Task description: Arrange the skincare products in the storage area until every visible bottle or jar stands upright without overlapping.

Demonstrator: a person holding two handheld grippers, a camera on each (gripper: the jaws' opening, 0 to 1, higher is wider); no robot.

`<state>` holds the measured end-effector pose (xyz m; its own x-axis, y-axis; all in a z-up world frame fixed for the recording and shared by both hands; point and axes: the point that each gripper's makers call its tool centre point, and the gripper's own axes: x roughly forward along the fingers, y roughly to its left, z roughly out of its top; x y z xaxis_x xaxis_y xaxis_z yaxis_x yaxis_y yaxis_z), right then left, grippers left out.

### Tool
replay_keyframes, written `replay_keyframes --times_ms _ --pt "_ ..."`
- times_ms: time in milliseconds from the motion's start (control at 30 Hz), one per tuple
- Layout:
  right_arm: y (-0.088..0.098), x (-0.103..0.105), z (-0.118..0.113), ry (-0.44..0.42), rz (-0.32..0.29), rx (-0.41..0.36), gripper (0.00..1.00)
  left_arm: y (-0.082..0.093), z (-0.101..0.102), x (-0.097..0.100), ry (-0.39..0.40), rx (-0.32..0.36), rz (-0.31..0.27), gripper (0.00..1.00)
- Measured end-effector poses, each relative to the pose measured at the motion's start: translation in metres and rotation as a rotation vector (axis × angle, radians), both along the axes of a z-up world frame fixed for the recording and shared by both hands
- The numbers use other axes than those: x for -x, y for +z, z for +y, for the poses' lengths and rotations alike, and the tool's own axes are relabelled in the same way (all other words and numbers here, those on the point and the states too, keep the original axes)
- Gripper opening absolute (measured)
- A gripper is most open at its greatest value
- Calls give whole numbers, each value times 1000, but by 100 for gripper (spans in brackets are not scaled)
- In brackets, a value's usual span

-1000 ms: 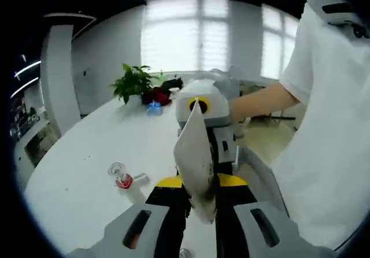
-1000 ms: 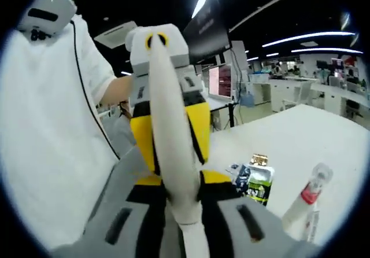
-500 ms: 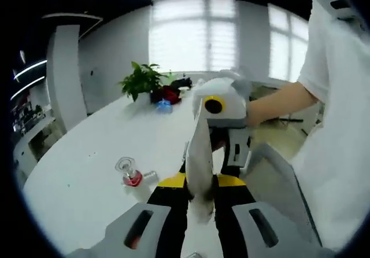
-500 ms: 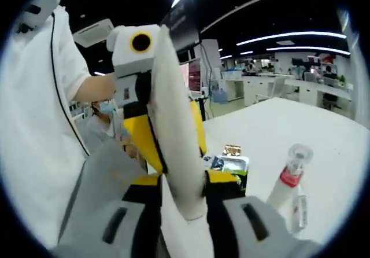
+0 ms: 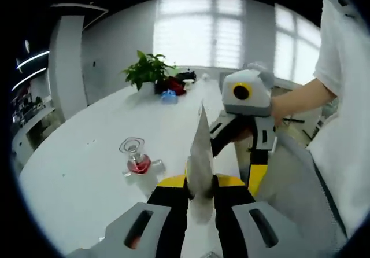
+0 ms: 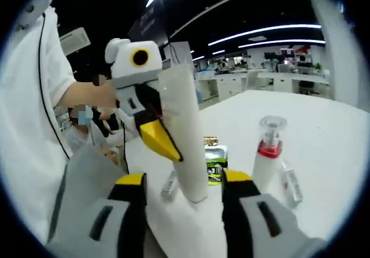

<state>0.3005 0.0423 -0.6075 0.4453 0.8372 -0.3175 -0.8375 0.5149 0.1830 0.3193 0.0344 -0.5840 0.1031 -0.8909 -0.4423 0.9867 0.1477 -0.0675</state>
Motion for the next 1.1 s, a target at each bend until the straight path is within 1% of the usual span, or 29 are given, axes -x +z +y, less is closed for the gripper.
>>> replay_keyframes --times_ms 233,567,700,833,1100 --pt "-10 -7 -18 -90 23 4 59 -17 -2 -21 7 -6 -1 13" --pt "-16 -15 -46 -212 38 6 65 -32 2 -61 33 -19 -52 13" --pt "-18 -17 -57 -254 44 9 67 -34 5 -74 56 -20 -73 13" --pt "-19 -18 -65 -288 51 4 69 -35 5 -79 57 -12 -76 13" --pt "-22 -17 -72 -314 63 11 69 -44 3 -86 50 -9 -81 13"
